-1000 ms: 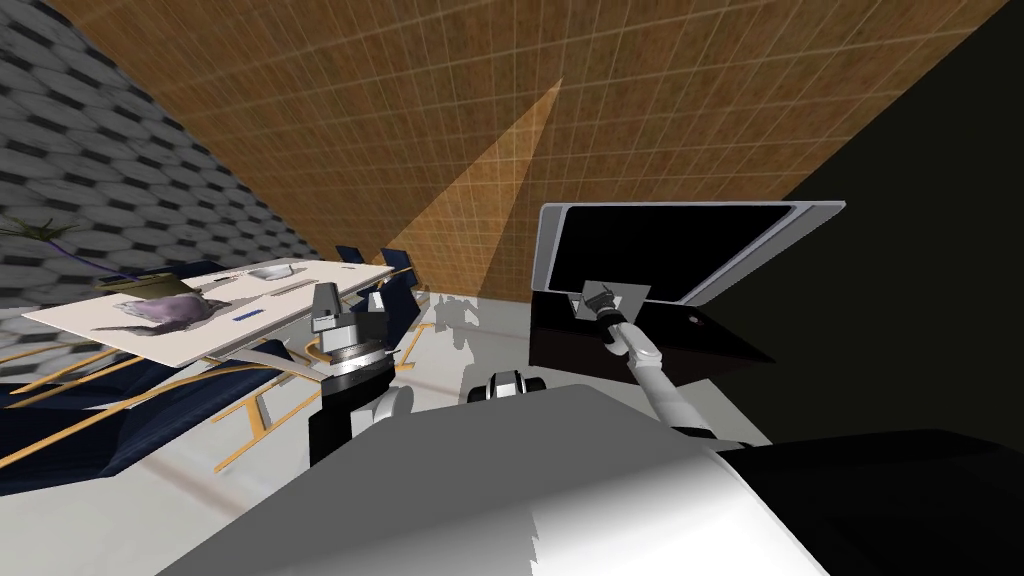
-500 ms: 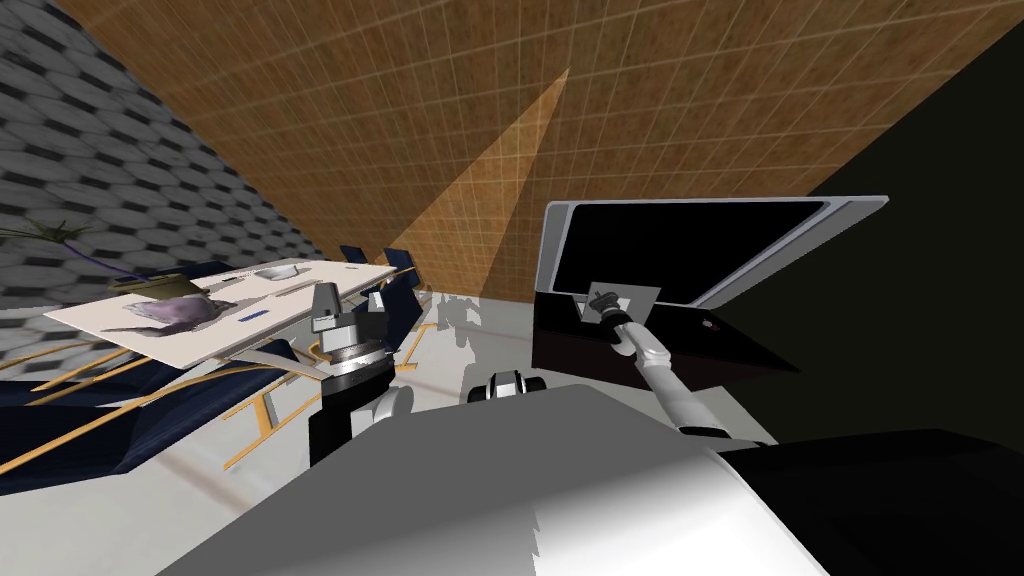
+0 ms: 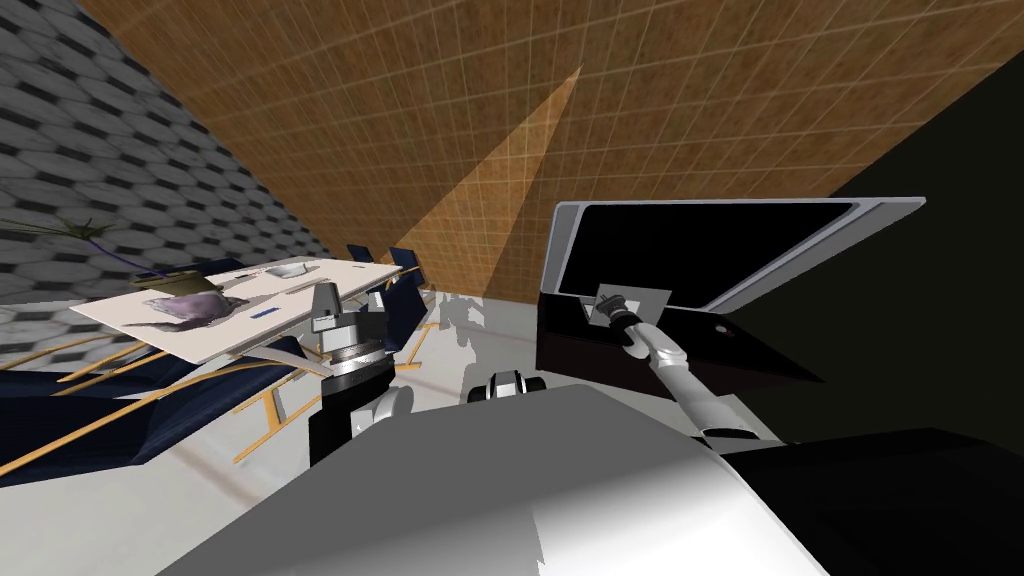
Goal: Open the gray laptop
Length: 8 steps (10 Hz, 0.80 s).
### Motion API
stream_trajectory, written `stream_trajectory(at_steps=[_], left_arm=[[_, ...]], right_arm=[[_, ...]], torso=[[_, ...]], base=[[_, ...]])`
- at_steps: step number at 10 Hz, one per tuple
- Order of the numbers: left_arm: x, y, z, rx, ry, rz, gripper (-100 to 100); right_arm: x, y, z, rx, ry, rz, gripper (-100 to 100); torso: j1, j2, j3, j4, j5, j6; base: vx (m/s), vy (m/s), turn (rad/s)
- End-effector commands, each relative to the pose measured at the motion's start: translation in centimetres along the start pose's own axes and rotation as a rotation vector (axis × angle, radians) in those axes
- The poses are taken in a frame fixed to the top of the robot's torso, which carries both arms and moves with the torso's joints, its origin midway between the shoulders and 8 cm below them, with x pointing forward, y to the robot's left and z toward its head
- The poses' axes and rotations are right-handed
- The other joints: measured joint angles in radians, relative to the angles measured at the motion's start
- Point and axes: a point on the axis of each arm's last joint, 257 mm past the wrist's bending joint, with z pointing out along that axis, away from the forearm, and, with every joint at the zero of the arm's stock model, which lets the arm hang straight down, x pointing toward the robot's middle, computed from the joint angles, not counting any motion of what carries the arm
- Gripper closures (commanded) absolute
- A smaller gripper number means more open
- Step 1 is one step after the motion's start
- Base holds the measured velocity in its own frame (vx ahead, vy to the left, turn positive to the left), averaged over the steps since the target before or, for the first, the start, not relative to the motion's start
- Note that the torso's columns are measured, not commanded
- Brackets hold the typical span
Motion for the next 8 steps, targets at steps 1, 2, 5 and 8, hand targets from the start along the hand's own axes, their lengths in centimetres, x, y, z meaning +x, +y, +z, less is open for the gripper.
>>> stream_trajectory(at_steps=[1, 2, 5, 8], left_arm=[[0.0, 0.0, 0.0, 0.0, 0.0, 0.0, 0], [0.0, 0.0, 0.0, 0.0, 0.0, 0.0, 0], [0.0, 0.0, 0.0, 0.0, 0.0, 0.0, 0], [0.0, 0.0, 0.0, 0.0, 0.0, 0.0, 0]], right_arm=[[2.1, -1.1, -0.1, -0.029, 0.028, 0.003, 100], [2.0, -1.4, -0.1, -0.028, 0.026, -0.006, 100], [5.8, -2.7, -0.7, -0.071, 0.085, 0.029, 100], [7.5, -4.8, -0.9, -0.081, 0.115, 0.021, 100]], torso=[[0.001, -0.001, 0.0, 0.0, 0.0, 0.0], [0.001, 0.0, 0.0, 0.0, 0.0, 0.0], [0.0, 0.0, 0.0, 0.0, 0.0, 0.0], [-0.002, 0.001, 0.0, 0.0, 0.0, 0.0]], base=[[0.043, 0.06, 0.031], [0.016, 0.03, -0.009], [0.032, 0.059, 0.05], [0.03, 0.048, 0.041]])
